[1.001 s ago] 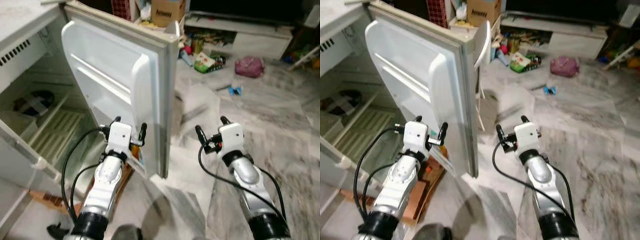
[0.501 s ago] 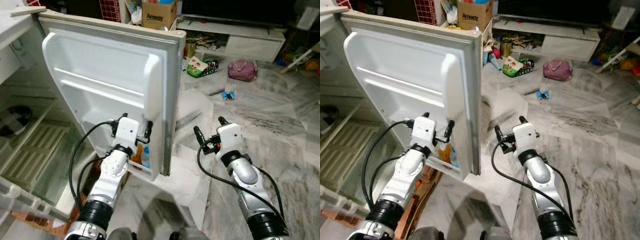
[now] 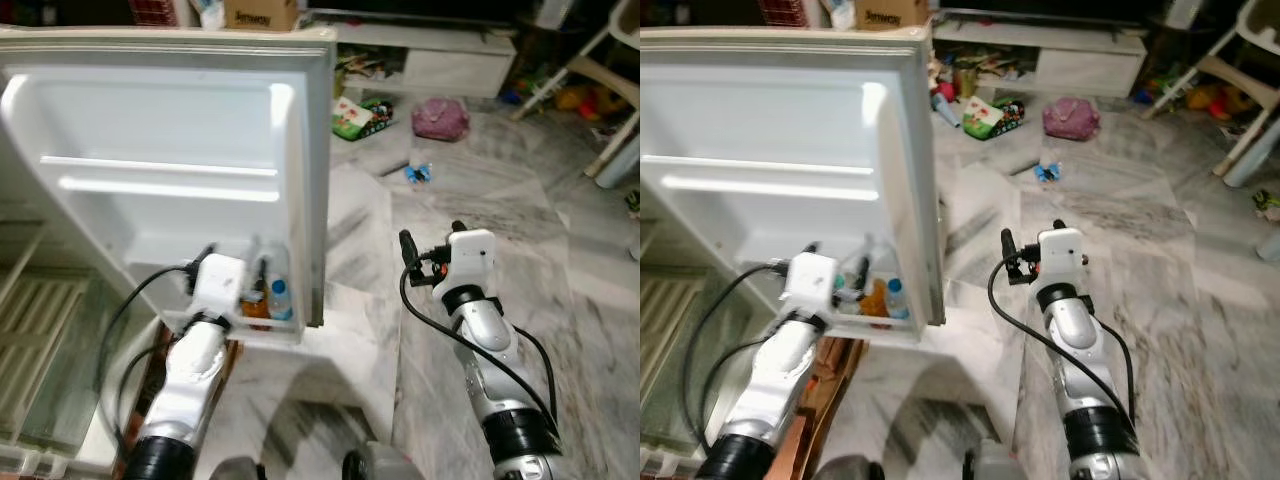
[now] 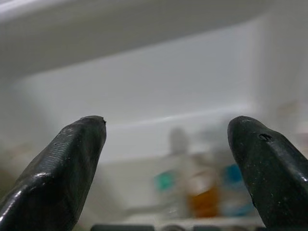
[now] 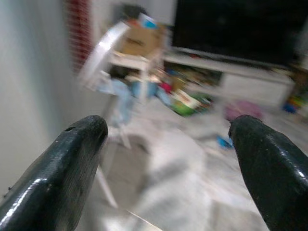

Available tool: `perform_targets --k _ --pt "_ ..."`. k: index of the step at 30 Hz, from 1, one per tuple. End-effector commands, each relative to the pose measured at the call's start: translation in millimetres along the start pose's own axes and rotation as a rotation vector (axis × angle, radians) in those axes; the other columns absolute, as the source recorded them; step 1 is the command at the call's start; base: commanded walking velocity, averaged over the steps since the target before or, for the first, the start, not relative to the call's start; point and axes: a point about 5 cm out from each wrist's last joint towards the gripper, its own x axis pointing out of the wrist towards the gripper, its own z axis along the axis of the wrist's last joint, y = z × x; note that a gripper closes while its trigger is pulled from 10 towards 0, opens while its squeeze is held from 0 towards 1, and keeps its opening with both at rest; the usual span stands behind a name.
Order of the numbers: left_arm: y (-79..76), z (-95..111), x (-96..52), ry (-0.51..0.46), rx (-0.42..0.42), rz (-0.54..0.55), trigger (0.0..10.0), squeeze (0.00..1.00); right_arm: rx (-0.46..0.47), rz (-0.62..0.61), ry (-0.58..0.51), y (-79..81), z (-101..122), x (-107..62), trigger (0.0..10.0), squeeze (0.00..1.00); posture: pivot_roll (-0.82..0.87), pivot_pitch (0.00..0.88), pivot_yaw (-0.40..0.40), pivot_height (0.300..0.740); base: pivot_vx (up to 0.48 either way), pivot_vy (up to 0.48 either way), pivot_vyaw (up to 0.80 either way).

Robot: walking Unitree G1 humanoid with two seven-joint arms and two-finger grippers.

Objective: Restocking fridge

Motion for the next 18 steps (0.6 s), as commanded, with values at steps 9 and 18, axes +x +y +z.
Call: perform_targets --k 9,18 --pt "27.4 4.5 -0.7 -0.022 0.057 0.157 10.0 0.00 -0.018 -0.042 0.018 -3.9 0.3 15.7 10.0 0.00 0.13 0.009 -0.017 0.740 0.000 0.000 0.00" --pt "2.5 3.1 10.4 -0.026 0.043 0.083 10.0 0.00 -0.014 -0.030 0.026 0.5 -5.6 17.1 10.0 0.00 0.11 0.000 -0.046 0.740 0.000 -0.033 0.00"
